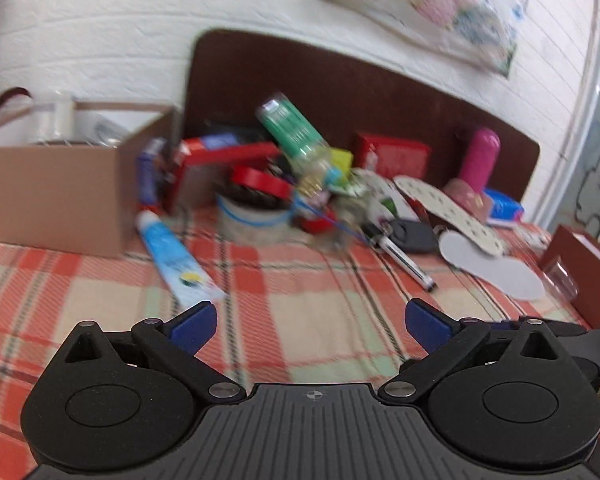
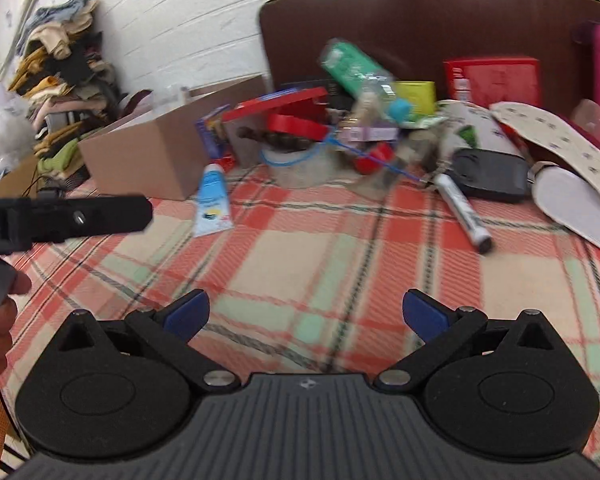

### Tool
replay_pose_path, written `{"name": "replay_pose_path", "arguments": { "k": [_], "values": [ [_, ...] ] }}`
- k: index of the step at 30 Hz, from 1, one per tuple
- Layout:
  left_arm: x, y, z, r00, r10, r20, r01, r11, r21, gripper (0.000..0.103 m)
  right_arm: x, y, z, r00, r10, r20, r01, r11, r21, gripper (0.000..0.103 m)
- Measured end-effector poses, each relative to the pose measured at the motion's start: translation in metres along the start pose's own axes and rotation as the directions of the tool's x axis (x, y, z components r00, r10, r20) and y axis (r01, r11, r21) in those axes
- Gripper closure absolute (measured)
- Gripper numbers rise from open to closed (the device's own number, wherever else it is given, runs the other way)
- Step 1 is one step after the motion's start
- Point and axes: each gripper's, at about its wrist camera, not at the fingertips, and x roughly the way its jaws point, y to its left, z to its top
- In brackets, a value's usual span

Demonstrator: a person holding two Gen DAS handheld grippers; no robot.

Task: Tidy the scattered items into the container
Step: 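Bring both open tools back over the cluttered pile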

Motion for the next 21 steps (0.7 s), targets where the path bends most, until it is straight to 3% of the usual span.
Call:
{"name": "replay_pose_path", "arguments": {
  "k": [4, 11, 15, 21],
  "values": [
    [0.021, -0.019, 0.007, 1.0, -0.005, -0.014, 0.005, 0.999, 0.032, 0.0, -0.006, -0.023, 0.001, 0.997, -0.068, 0.033, 0.068, 0.998, -0.01, 0.001],
    [0.055, -0.01, 0.019, 0.996, 0.08, -0.044, -0.081, 0.997, -0.004, 0.0, 0.014, -0.056, 0.0, 0.995, -0.099, 0.0, 0.099, 0.995, -0.007, 0.001],
    [0.08, 0.011, 0.022, 0.982, 0.167, -0.084, -0.169, 0.985, -0.024, 0.003, 0.03, -0.066, 0.003, 0.992, -0.118, -0.033, 0.117, 0.993, -0.024, 0.001],
    [0.117, 0.061, 0.03, 0.957, 0.244, -0.16, -0.267, 0.953, -0.143, 0.012, 0.053, -0.08, 0.017, 0.99, -0.128, -0.057, 0.125, 0.991, -0.045, 0.001]
  ]
}}
